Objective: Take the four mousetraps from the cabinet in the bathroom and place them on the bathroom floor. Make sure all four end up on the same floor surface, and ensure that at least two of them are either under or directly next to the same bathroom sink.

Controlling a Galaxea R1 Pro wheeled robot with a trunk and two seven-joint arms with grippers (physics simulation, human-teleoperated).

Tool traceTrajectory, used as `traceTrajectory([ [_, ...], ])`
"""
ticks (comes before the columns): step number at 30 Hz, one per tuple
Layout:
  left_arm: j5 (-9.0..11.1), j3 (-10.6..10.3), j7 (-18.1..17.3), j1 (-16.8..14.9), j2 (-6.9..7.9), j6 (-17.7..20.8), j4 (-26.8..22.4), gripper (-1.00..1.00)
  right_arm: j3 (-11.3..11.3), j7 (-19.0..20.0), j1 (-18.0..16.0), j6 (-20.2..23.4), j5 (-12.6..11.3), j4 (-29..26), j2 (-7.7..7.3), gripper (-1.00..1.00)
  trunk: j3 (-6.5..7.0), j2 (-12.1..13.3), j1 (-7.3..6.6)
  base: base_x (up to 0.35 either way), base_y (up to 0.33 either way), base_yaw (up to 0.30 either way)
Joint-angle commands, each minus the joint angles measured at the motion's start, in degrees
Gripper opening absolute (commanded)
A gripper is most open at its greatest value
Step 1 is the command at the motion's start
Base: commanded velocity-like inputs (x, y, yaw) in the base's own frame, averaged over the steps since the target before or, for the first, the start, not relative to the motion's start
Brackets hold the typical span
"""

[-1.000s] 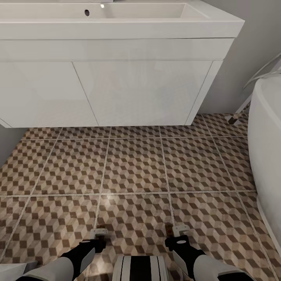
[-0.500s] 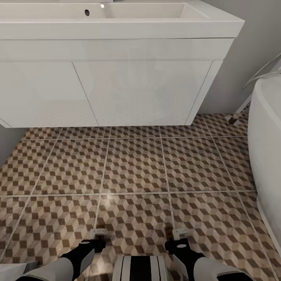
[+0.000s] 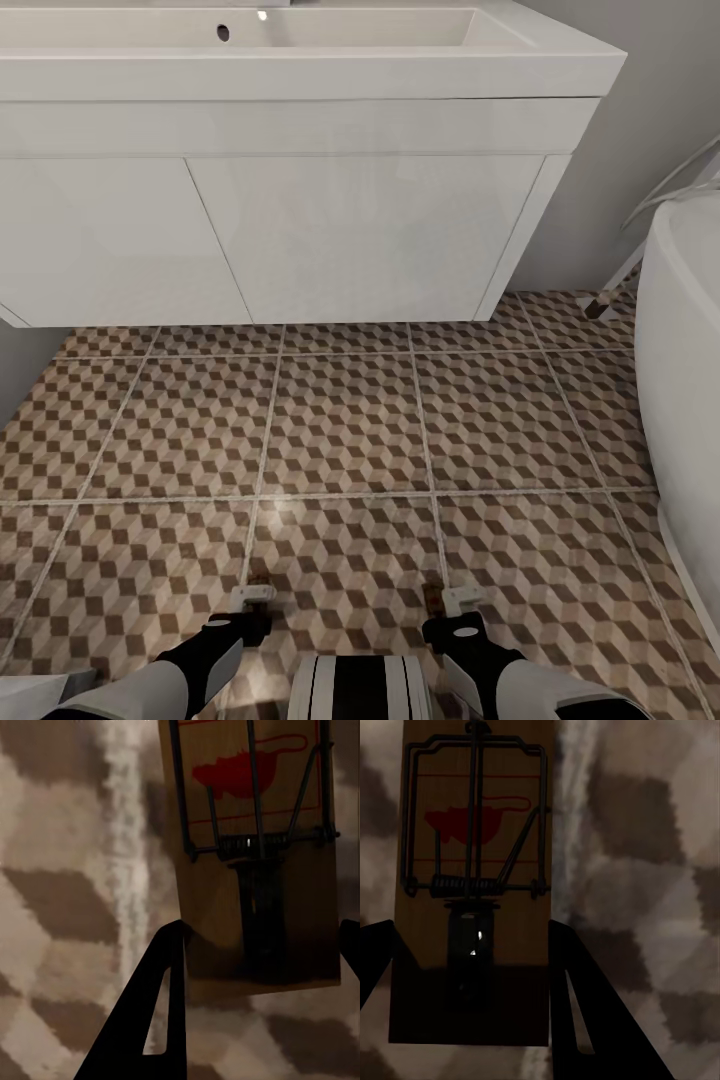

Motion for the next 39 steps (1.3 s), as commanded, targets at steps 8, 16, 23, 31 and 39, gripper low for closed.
traceTrajectory([
  [8, 0.0, -0.5, 0.2, 0.1, -0.03, -0.7, -0.3, -1.00, 0.3, -0.3, 0.0, -0.2, 0.2, 0.1, -0.03, -1.00, -0.03, 0.0, -0.01, 0.000, 0.000, 0.000],
  [16, -0.3, -0.4, 0.2, 0.1, -0.26, -0.9, -0.4, -1.00, 0.3, -0.3, 0.0, -0.2, 0.3, 0.1, -0.03, -1.00, -0.03, 0.0, -0.01, 0.000, 0.000, 0.000],
  [23, -0.2, -0.3, 0.4, 0.1, -0.36, -1.0, -0.4, -1.00, 0.4, -0.3, 0.0, -0.2, 0.3, 0.1, -0.06, -1.00, -0.03, 0.0, -0.01, 0.000, 0.000, 0.000],
  [31, -0.1, -0.3, 0.7, 0.1, -0.37, -1.2, -0.4, -1.00, 0.4, -0.3, 0.0, -0.2, 0.3, 0.1, -0.16, -1.00, -0.03, 0.0, -0.01, 0.000, 0.000, 0.000],
  [39, 0.0, -0.3, 0.7, 0.1, -0.37, -1.3, -0.3, -1.00, 0.4, -0.3, 0.0, -0.2, 0.3, 0.1, -0.19, -1.00, -0.92, -0.1, 0.09, 0.000, 0.000, 0.000],
])
